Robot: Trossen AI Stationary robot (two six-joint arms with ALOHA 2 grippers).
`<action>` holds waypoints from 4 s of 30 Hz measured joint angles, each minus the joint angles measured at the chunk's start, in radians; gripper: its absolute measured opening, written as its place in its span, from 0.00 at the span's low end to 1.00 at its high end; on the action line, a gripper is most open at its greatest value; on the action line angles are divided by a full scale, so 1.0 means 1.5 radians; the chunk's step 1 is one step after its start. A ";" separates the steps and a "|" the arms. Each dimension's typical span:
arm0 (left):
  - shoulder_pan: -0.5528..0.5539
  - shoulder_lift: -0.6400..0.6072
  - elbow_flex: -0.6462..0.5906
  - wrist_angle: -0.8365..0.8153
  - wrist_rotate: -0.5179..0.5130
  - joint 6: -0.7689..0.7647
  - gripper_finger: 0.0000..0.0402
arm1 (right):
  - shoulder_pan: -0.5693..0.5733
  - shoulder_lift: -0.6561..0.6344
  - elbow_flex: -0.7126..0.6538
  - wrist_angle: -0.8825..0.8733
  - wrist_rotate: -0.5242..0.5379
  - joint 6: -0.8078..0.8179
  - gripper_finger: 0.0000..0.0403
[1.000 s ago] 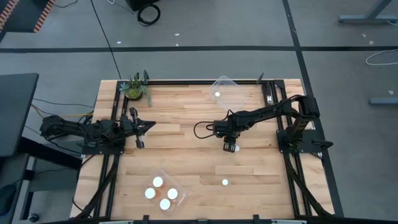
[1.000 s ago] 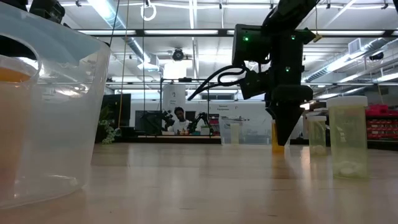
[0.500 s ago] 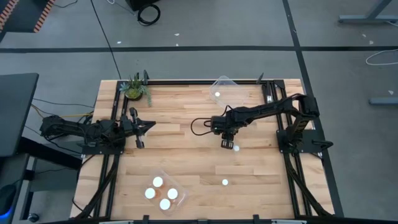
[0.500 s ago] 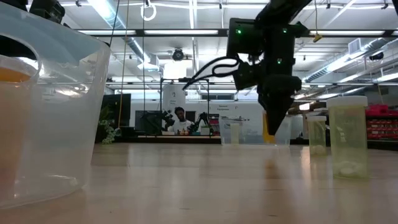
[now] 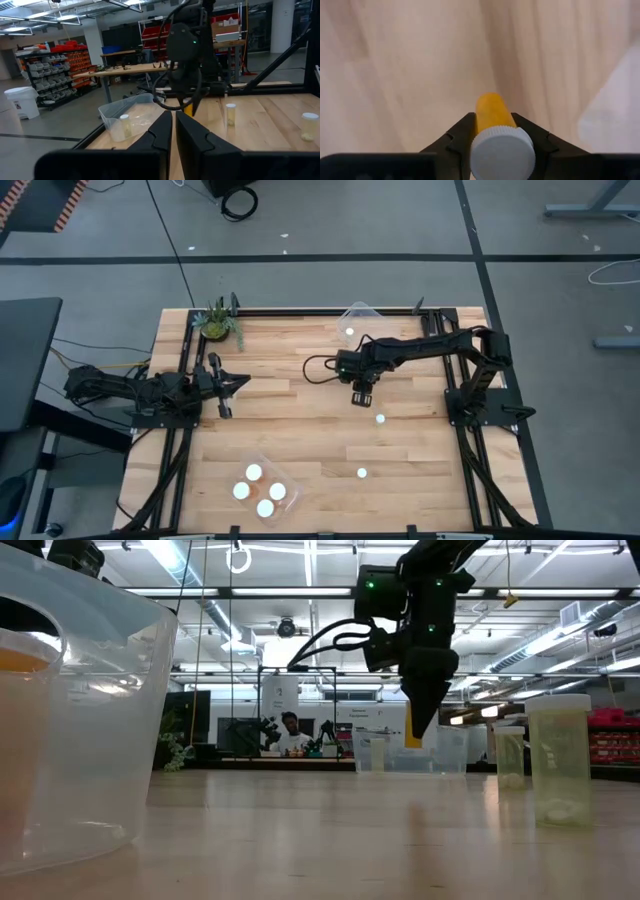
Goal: Pick and place medicine bottles into bin by pill shape (circle, oval)
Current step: Put the orange tablet bottle into the top transparent bin
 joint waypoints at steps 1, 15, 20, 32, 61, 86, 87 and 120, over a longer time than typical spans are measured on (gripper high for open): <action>0.000 0.000 0.000 0.000 0.000 0.000 0.07 | -0.005 0.000 0.004 -0.007 0.007 -0.004 0.31; 0.000 0.000 0.000 0.000 0.000 0.000 0.09 | -0.077 0.000 0.086 -0.074 0.060 -0.051 0.31; 0.000 0.000 0.000 0.000 0.000 0.000 0.07 | -0.113 0.000 0.091 -0.082 0.060 -0.073 0.31; 0.000 0.000 0.000 0.000 0.000 0.000 0.09 | -0.206 0.000 0.091 -0.073 0.060 -0.122 0.31; 0.000 0.000 0.000 0.000 0.000 0.000 0.06 | -0.295 0.016 0.158 -0.072 0.049 -0.175 0.31; 0.000 0.000 0.000 0.000 0.000 0.000 0.09 | -0.343 0.224 0.382 -0.165 0.042 -0.220 0.31; 0.000 0.000 0.000 0.000 0.000 0.000 0.09 | -0.345 0.227 0.382 -0.163 0.041 -0.220 0.31; 0.000 0.000 0.000 0.000 0.000 0.000 0.07 | -0.368 0.251 0.299 -0.081 0.001 -0.229 0.31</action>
